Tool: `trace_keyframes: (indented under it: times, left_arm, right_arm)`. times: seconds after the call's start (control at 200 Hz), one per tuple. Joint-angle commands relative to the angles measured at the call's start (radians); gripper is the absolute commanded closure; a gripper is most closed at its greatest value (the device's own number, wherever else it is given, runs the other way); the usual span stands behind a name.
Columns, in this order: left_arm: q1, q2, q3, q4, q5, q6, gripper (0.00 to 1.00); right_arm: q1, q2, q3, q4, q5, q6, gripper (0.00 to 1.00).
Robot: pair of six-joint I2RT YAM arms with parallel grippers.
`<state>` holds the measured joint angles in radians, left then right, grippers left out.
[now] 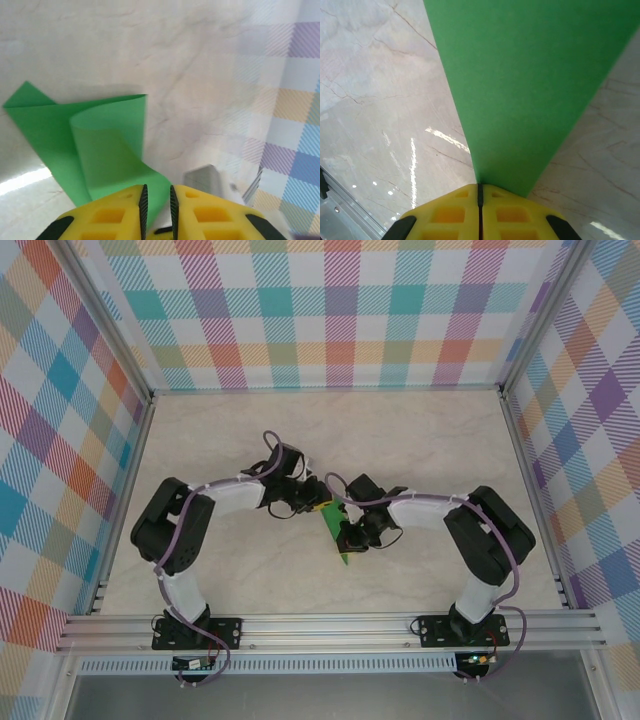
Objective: Fold a paper plane with a square sheet of paper (pick it up from the middle)
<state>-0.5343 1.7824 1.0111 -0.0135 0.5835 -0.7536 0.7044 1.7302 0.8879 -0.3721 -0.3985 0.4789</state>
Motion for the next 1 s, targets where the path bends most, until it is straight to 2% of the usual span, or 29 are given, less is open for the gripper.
trace_keyframes:
  times: [0.0, 0.13, 0.32, 0.645, 0.995]
  left_arm:
    - [0.01, -0.054, -0.069, 0.063, -0.003, -0.001, 0.77]
    - [-0.003, -0.045, -0.134, 0.186, 0.043, -0.057, 0.77]
    - [-0.035, 0.003, -0.128, 0.204, 0.05, -0.05, 0.81]
    - [-0.061, 0.09, -0.08, 0.199, 0.088, -0.034, 0.83]
    - [-0.061, 0.119, -0.055, 0.078, 0.013, -0.009, 0.87]
  right_arm:
    - [-0.024, 0.036, 0.03, -0.03, -0.015, -0.072, 0.93]
    - [-0.034, 0.051, 0.04, -0.032, -0.042, -0.08, 0.93]
    - [-0.039, 0.047, 0.028, -0.031, -0.046, -0.077, 0.92]
    - [-0.04, 0.045, 0.016, -0.02, -0.047, -0.063, 0.92]
    - [-0.04, 0.027, 0.02, -0.011, -0.054, -0.049, 0.92]
